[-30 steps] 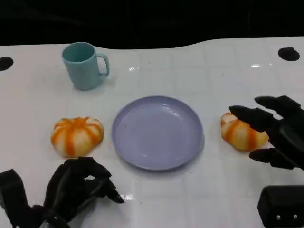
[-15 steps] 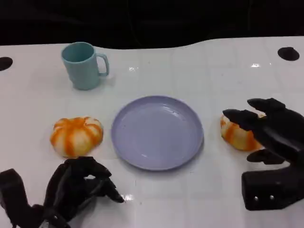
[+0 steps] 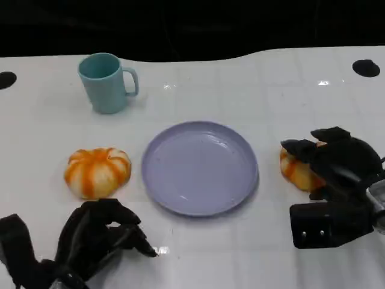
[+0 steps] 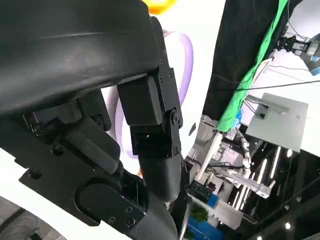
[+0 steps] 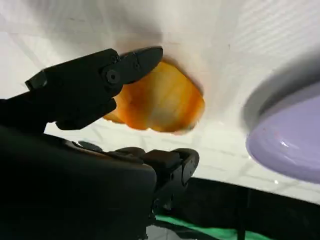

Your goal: Grasp the bread from the table and place it into the plate.

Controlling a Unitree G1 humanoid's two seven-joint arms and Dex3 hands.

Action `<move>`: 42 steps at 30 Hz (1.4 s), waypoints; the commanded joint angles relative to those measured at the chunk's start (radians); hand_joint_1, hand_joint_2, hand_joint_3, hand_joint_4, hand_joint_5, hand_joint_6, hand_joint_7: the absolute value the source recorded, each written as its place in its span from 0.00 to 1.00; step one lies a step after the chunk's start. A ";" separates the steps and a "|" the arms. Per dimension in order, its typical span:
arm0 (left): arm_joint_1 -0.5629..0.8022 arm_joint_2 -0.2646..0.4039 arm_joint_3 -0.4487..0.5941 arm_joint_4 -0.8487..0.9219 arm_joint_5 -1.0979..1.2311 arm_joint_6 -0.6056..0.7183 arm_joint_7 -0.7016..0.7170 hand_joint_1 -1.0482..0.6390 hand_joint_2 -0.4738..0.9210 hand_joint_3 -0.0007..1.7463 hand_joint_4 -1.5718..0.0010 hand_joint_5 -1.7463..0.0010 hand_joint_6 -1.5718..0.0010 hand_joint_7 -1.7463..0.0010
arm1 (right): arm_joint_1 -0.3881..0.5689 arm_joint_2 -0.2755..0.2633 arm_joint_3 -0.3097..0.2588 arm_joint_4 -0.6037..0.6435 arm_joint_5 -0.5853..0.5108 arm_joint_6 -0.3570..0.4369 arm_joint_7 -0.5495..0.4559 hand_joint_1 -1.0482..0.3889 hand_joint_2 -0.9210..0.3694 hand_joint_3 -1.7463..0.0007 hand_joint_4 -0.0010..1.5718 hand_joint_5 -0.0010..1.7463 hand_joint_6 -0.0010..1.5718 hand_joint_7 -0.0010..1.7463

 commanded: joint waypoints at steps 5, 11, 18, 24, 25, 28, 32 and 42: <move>0.011 0.015 0.003 -0.022 -0.001 -0.002 -0.002 0.00 0.77 0.00 0.00 0.66 0.00 0.79 | -0.095 0.049 0.032 0.213 0.034 -0.010 -0.058 0.51 0.11 1.00 0.10 0.09 0.17 0.00; 0.018 0.014 0.002 -0.031 -0.002 0.004 0.000 0.00 0.78 0.00 0.00 0.65 0.00 0.79 | -0.131 0.072 0.058 0.322 0.048 -0.038 -0.138 0.53 0.08 0.99 0.22 0.10 0.25 0.03; 0.022 0.013 0.001 -0.039 -0.004 0.010 0.000 0.00 0.77 0.00 0.00 0.65 0.00 0.79 | -0.146 0.082 0.066 0.407 0.068 -0.125 -0.308 0.63 0.03 0.86 0.60 0.87 0.71 0.41; 0.024 0.014 -0.001 -0.042 0.001 0.007 0.003 0.00 0.77 0.00 0.00 0.65 0.00 0.78 | -0.155 0.088 0.087 0.441 0.069 -0.137 -0.411 0.64 0.25 0.54 0.56 1.00 0.52 0.84; 0.024 0.014 -0.001 -0.044 0.000 0.010 0.002 0.00 0.77 0.00 0.00 0.65 0.00 0.78 | -0.154 0.089 0.087 0.443 0.070 -0.145 -0.440 0.64 0.26 0.54 0.56 1.00 0.52 0.84; 0.024 0.014 0.000 -0.044 -0.004 0.012 -0.004 0.00 0.77 0.00 0.00 0.65 0.00 0.78 | -0.155 0.094 0.084 0.449 0.077 -0.162 -0.497 0.62 0.30 0.51 0.58 1.00 0.49 0.93; 0.024 0.014 0.001 -0.044 -0.003 0.014 0.000 0.00 0.77 0.00 0.00 0.65 0.00 0.78 | -0.157 0.099 0.085 0.446 0.075 -0.176 -0.560 0.64 0.33 0.52 0.59 1.00 0.49 0.93; 0.025 0.012 -0.002 -0.046 0.000 0.016 0.003 0.00 0.77 0.00 0.00 0.65 0.00 0.78 | -0.172 0.107 0.065 0.404 0.102 -0.227 -0.625 0.67 0.40 0.39 0.61 1.00 0.50 0.92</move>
